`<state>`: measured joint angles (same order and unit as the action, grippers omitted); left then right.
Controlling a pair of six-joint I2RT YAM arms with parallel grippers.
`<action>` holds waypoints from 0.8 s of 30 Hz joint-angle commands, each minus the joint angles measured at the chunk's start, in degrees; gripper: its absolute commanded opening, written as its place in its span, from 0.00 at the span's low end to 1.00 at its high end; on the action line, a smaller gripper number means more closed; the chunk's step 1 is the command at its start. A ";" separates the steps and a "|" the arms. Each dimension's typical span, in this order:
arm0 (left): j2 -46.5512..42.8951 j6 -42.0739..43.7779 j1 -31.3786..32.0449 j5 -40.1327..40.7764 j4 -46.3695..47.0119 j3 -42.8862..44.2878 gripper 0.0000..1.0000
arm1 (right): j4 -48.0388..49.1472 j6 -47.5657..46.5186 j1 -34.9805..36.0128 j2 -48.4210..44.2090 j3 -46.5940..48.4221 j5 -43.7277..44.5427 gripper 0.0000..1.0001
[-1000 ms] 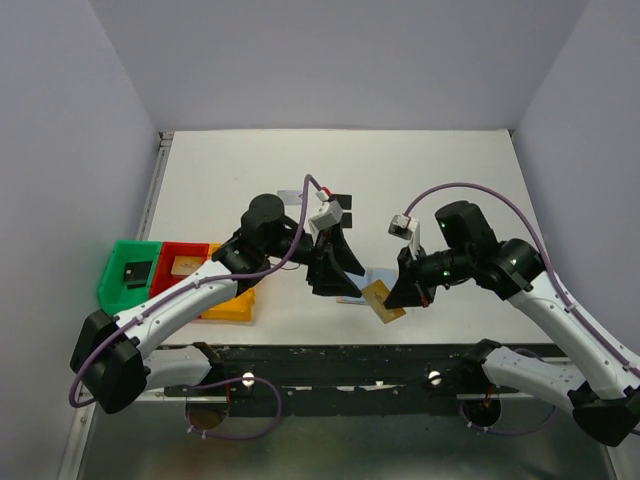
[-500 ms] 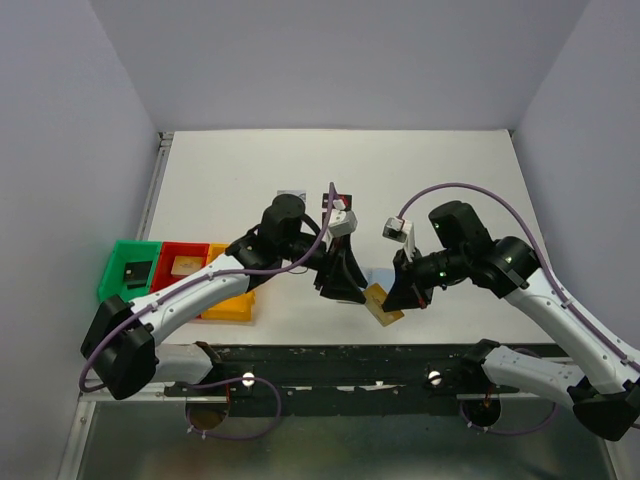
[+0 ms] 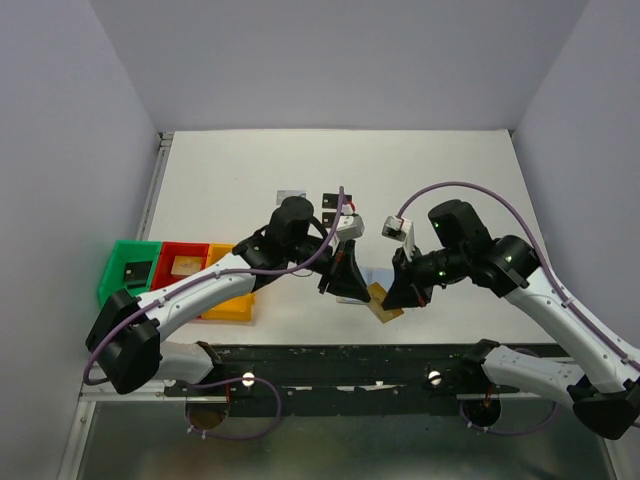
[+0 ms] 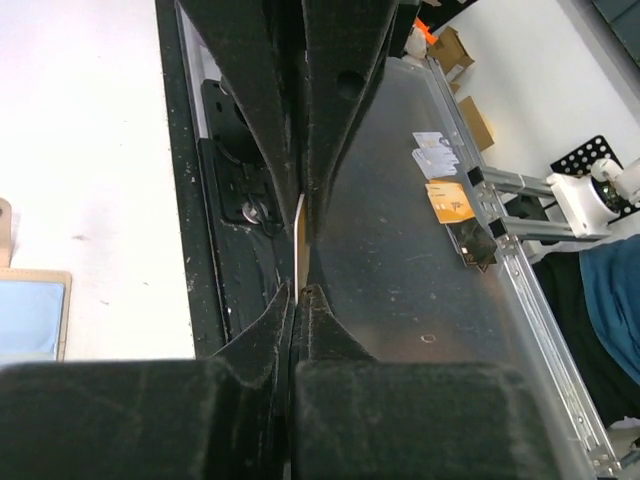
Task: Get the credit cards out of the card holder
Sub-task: Place the credit card at the center of the board.
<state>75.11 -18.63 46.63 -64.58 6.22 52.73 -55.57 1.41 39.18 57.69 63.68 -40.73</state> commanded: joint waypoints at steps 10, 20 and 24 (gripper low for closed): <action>-6.29 -30.64 -13.57 8.67 46.46 -17.56 0.00 | 20.46 13.69 -0.59 -13.03 -1.79 27.09 0.56; -7.35 -35.69 -16.22 1.58 48.38 -16.79 0.00 | 28.34 14.68 -0.68 -14.54 -6.91 21.14 0.58; -8.75 -25.27 -15.78 -5.46 29.79 -11.53 0.00 | 22.89 10.64 -0.77 -12.61 -3.31 19.82 0.59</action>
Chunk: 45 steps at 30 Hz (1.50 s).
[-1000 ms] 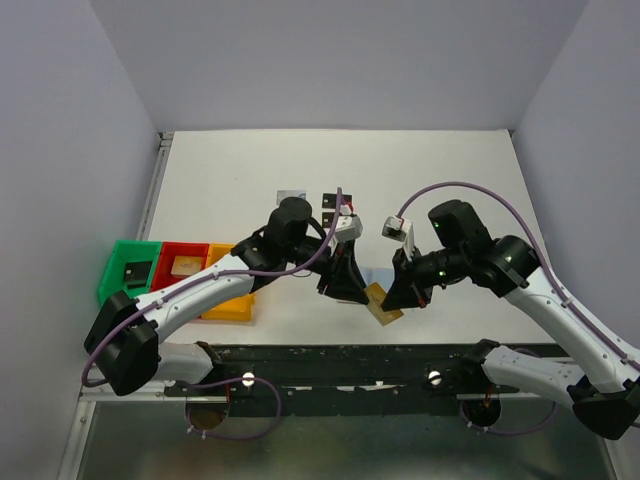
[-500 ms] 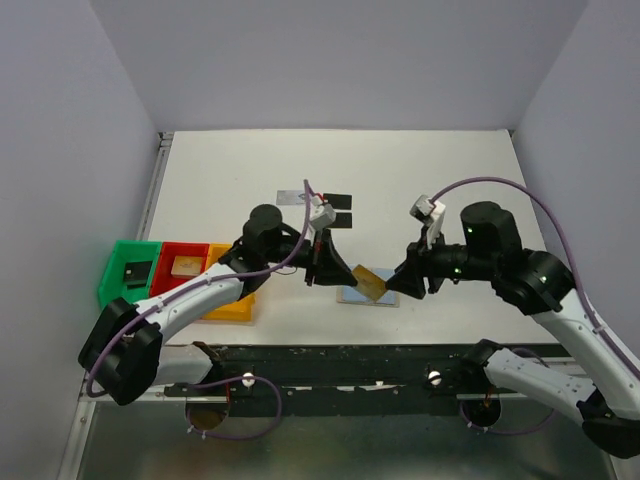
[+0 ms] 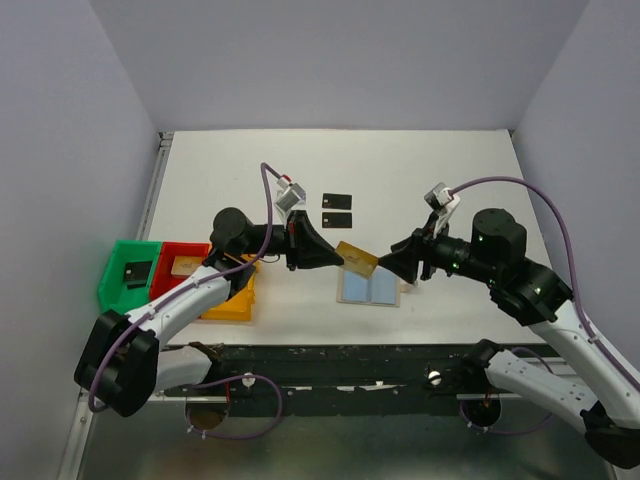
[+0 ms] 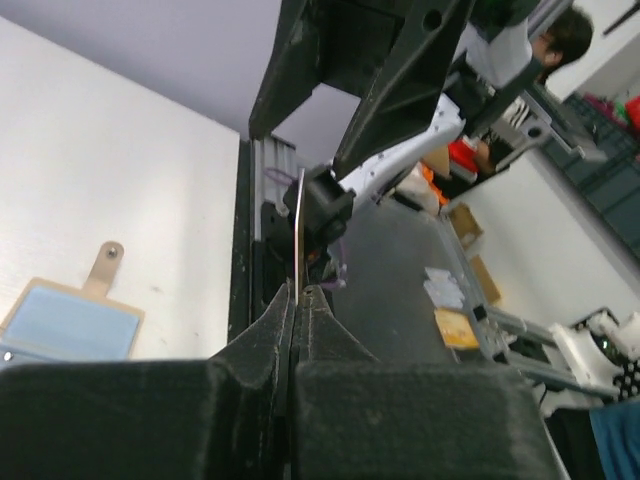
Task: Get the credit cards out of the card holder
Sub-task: Place the credit card at the center of the board.
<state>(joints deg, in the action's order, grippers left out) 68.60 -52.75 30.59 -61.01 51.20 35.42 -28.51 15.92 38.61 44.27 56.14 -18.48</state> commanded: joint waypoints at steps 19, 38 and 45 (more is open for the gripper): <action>6.99 51.43 13.00 -2.18 -75.28 30.76 0.00 | -11.65 -8.36 -0.03 8.55 8.63 -20.71 0.54; 9.18 51.26 15.20 -2.09 -74.93 32.70 0.00 | -12.53 -9.16 -0.03 13.03 7.93 -22.91 0.41; 9.36 51.52 15.47 -0.95 -74.67 32.70 0.00 | -12.18 -8.28 -0.03 14.27 6.88 -25.64 0.00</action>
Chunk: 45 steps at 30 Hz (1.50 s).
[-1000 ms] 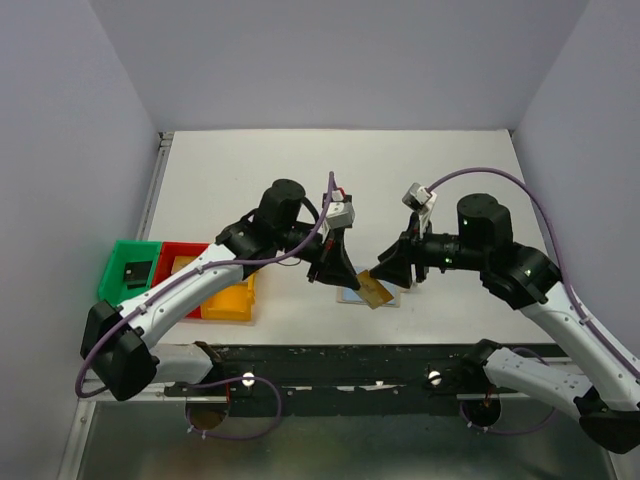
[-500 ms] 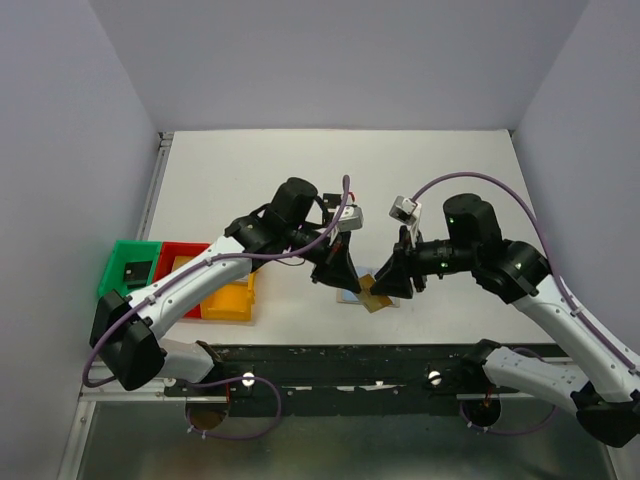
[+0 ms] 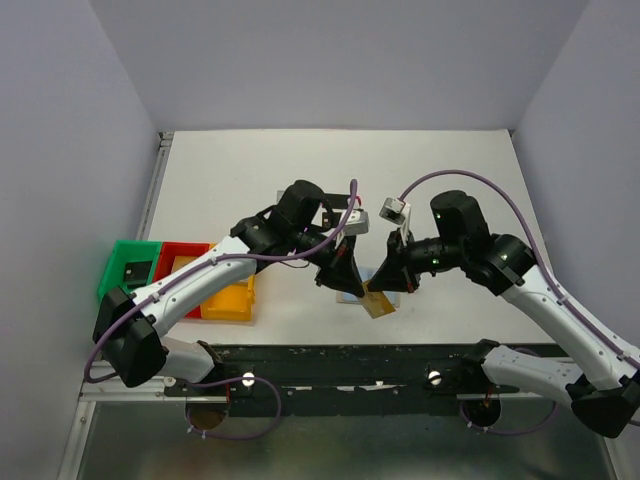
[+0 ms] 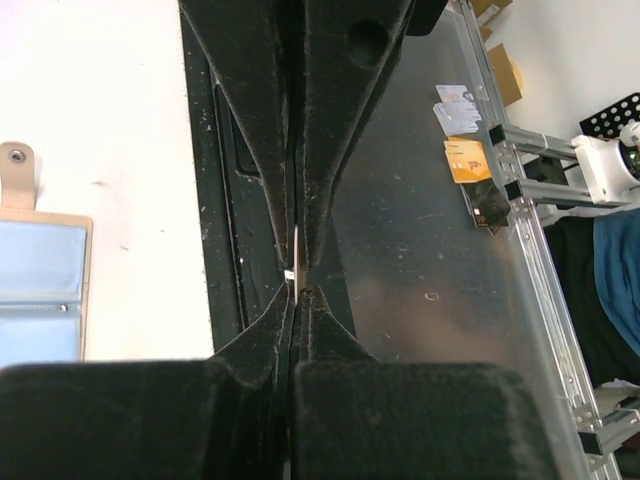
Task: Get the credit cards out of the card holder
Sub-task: Place the credit card at the center of the board.
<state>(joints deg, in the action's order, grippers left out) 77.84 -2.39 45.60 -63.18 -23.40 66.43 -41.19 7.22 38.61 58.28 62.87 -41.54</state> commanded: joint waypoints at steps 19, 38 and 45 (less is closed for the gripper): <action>-18.26 -42.92 -17.57 26.09 67.44 -34.94 0.99 | 46.84 25.54 -4.68 -18.28 -22.32 25.88 0.00; -4.81 -53.59 -8.17 29.34 100.74 -39.10 0.99 | 69.49 36.28 -4.68 -17.24 -32.11 27.30 0.00; 0.37 -56.58 -6.67 26.88 105.83 -36.11 0.85 | 70.63 37.42 -4.68 -16.27 -32.37 25.55 0.00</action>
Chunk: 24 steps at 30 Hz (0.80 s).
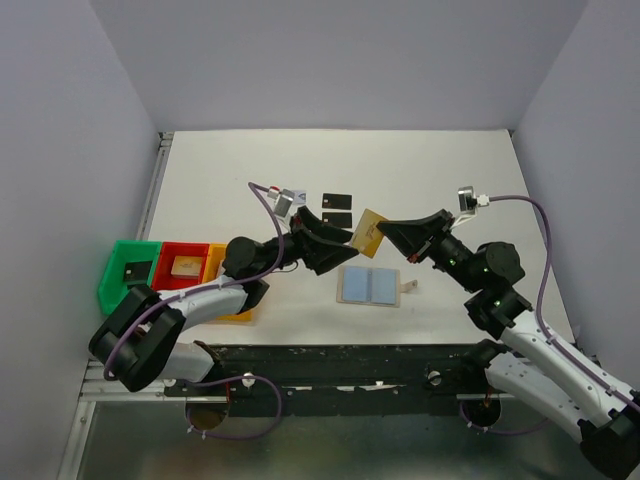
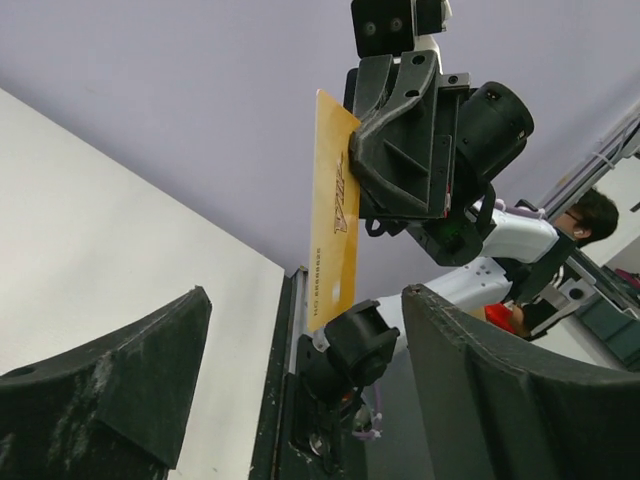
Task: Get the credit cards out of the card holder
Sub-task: Place the credit card at the center of the board.
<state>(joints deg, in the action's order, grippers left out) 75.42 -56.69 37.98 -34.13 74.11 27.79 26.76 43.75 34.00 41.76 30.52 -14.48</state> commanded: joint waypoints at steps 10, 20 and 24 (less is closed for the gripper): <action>5.97 -5.36 1.13 -2.70 13.61 3.41 0.50 | 1.89 0.81 0.02 -0.10 -0.38 -3.18 0.00; 5.88 -6.60 1.05 -2.78 16.33 3.85 0.54 | 1.54 2.30 -0.16 -0.45 -0.90 -3.54 0.00; 5.79 -6.68 1.05 -2.96 16.68 3.85 0.55 | 1.80 2.57 -0.07 -0.71 -1.17 -3.71 0.00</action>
<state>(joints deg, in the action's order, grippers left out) 81.34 -63.51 38.76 -36.51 75.33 30.48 27.27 45.30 34.00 41.82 30.22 -16.82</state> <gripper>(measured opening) 0.553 0.009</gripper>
